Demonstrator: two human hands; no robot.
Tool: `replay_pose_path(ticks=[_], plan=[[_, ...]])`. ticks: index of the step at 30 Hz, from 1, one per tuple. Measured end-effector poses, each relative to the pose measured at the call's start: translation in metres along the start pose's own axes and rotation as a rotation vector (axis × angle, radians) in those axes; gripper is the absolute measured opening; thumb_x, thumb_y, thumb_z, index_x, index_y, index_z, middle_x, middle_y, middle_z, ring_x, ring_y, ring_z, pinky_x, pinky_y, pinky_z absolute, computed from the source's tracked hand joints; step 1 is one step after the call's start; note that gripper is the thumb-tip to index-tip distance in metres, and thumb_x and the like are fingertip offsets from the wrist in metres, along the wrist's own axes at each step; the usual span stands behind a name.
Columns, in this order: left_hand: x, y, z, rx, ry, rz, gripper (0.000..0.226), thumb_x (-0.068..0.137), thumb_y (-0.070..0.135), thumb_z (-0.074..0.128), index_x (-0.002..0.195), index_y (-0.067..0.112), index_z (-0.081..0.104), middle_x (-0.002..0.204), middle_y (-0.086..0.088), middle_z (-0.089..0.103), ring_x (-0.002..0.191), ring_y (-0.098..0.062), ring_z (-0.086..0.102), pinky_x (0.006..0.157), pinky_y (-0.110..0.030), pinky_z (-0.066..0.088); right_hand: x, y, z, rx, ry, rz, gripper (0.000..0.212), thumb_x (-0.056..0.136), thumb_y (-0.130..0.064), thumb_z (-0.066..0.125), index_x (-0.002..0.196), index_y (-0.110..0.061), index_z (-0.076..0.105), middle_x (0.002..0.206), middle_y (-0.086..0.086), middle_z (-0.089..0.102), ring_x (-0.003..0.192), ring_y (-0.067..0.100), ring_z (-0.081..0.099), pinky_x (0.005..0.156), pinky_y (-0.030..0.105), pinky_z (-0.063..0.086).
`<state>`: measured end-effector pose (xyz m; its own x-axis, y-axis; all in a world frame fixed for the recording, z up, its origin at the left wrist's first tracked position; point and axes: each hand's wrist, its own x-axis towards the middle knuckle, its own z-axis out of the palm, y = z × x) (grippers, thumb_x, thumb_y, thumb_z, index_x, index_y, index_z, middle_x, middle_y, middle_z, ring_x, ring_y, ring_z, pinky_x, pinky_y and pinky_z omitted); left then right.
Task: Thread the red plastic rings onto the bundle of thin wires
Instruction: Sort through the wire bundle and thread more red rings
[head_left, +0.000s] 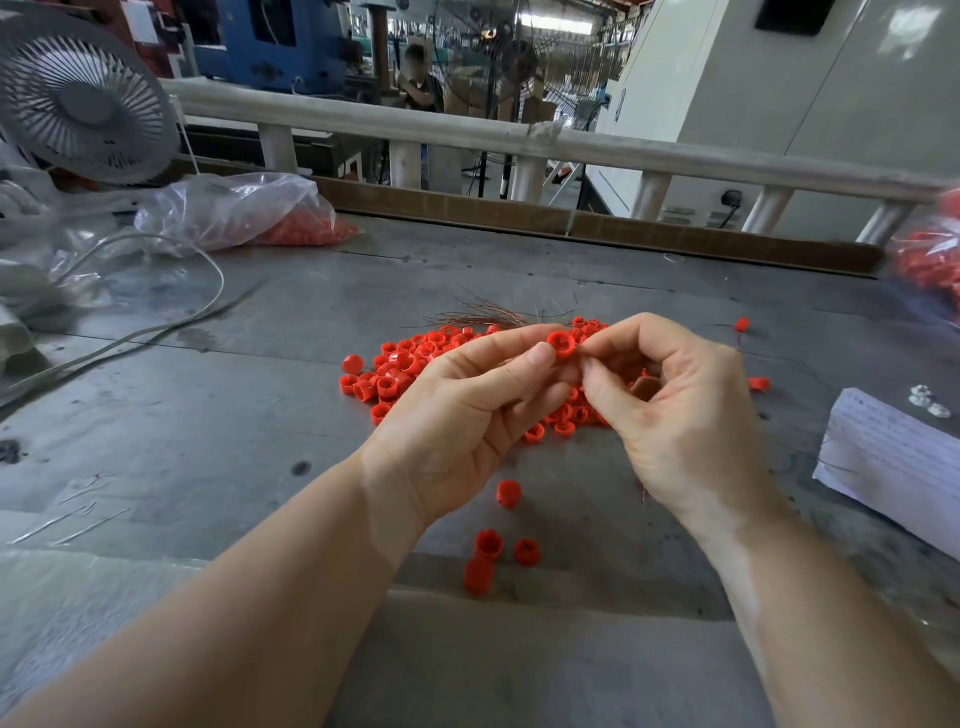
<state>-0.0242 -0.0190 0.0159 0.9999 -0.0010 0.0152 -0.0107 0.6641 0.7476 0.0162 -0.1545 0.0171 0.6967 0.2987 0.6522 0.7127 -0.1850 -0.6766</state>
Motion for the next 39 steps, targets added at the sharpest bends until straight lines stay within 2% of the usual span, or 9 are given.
replay_pose_path(ticks=[7, 20, 35, 39], plan=[[0.0015, 0.001, -0.0007, -0.055, -0.012, -0.035, 0.023, 0.066, -0.001, 0.056, 0.073, 0.007, 0.077, 0.076, -0.007, 0.072, 0.07, -0.011, 0.07, 0.062, -0.015, 0.055, 0.0001, 0.0033, -0.001, -0.059, 0.017, -0.012, 0.018, 0.08, 0.004, 0.067, 0.076, -0.014, 0.065, 0.067, -0.007, 0.061, 0.059, 0.001, 0.055, 0.056, 0.006, 0.038], [0.0022, -0.001, -0.0033, -0.003, -0.015, -0.014, 0.014, 0.069, 0.007, 0.06, 0.069, 0.008, 0.074, 0.073, -0.008, 0.07, 0.066, -0.011, 0.069, 0.059, -0.017, 0.055, -0.0007, 0.0033, -0.002, -0.15, 0.031, -0.083, 0.009, 0.081, 0.001, 0.066, 0.077, -0.007, 0.066, 0.07, 0.003, 0.063, 0.063, 0.014, 0.057, 0.059, 0.013, 0.043], [0.0034, -0.0008, -0.0052, -0.009, 0.017, -0.055, 0.017, 0.068, 0.011, 0.061, 0.075, 0.01, 0.077, 0.067, -0.006, 0.069, 0.059, -0.01, 0.068, 0.056, -0.018, 0.056, -0.0004, 0.0061, -0.0023, -0.16, -0.023, -0.108, 0.008, 0.081, 0.0, 0.065, 0.078, -0.007, 0.066, 0.07, 0.003, 0.062, 0.061, 0.008, 0.053, 0.058, 0.007, 0.037], [0.0041, -0.001, -0.0052, -0.037, 0.012, -0.061, 0.018, 0.068, 0.008, 0.059, 0.074, 0.008, 0.076, 0.07, -0.007, 0.07, 0.062, -0.01, 0.069, 0.058, -0.017, 0.055, -0.0008, 0.0072, -0.0023, -0.162, -0.008, -0.109, 0.009, 0.081, 0.0, 0.065, 0.078, -0.008, 0.066, 0.069, 0.003, 0.062, 0.06, 0.008, 0.053, 0.057, 0.007, 0.036]])
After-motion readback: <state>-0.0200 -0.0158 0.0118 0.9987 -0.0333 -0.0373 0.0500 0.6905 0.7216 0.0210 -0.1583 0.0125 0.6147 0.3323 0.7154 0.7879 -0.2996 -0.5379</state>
